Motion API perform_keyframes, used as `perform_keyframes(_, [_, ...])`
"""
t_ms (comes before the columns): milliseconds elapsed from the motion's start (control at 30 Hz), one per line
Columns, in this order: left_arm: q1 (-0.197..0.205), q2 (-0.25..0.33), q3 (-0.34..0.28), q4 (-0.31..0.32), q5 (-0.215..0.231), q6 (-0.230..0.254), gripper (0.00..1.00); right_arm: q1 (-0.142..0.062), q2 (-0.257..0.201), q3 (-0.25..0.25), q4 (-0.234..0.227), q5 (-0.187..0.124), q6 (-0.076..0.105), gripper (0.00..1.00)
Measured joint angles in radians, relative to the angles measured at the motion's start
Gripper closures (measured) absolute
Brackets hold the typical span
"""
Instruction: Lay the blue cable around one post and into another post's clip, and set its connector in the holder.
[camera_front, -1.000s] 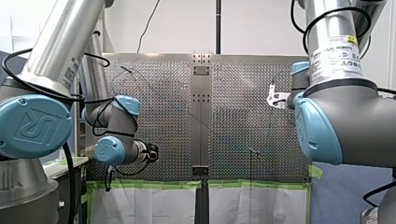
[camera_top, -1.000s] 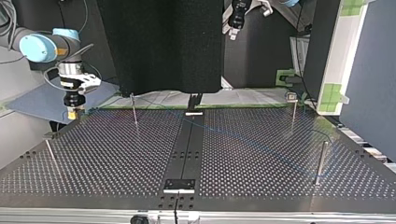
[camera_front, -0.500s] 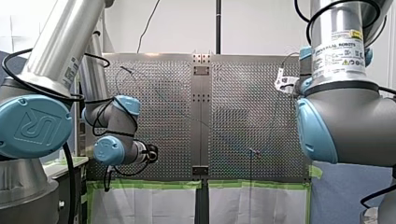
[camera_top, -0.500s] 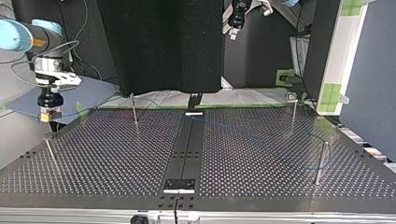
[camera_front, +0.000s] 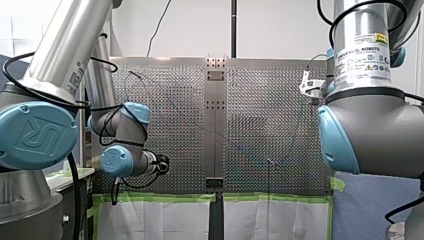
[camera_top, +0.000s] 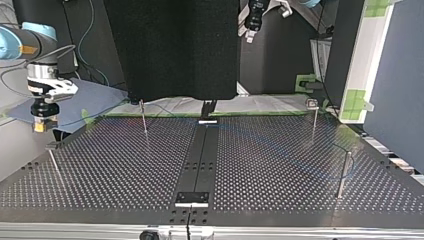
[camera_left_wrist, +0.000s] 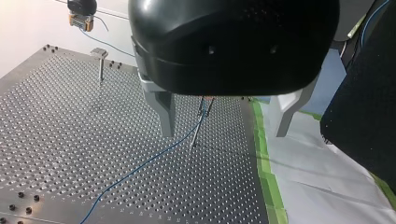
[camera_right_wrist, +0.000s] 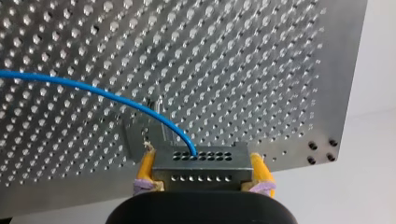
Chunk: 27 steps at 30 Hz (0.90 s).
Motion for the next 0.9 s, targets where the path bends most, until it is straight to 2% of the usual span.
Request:
perform_keyframes(300, [0.0, 0.0, 0.001, -0.013, -0.007, 0.01, 0.0, -0.024, 0.021, -0.032, 0.044, -0.001, -0.001, 1.0])
perform_keyframes(533, [0.0, 0.0, 0.005, -0.028, -0.012, 0.018, 0.0, -0.033, 0.059, -0.084, 0.088, -0.004, -0.018, 1.0])
perform_keyframes(733, [0.0, 0.0, 0.013, -0.041, -0.015, 0.026, 0.0, -0.037, 0.083, -0.119, 0.107, -0.038, -0.019, 1.0])
perform_keyframes(900, [0.0, 0.0, 0.019, -0.067, -0.036, 0.043, 0.0, -0.039, 0.121, -0.142, 0.12, -0.074, -0.026, 1.0])
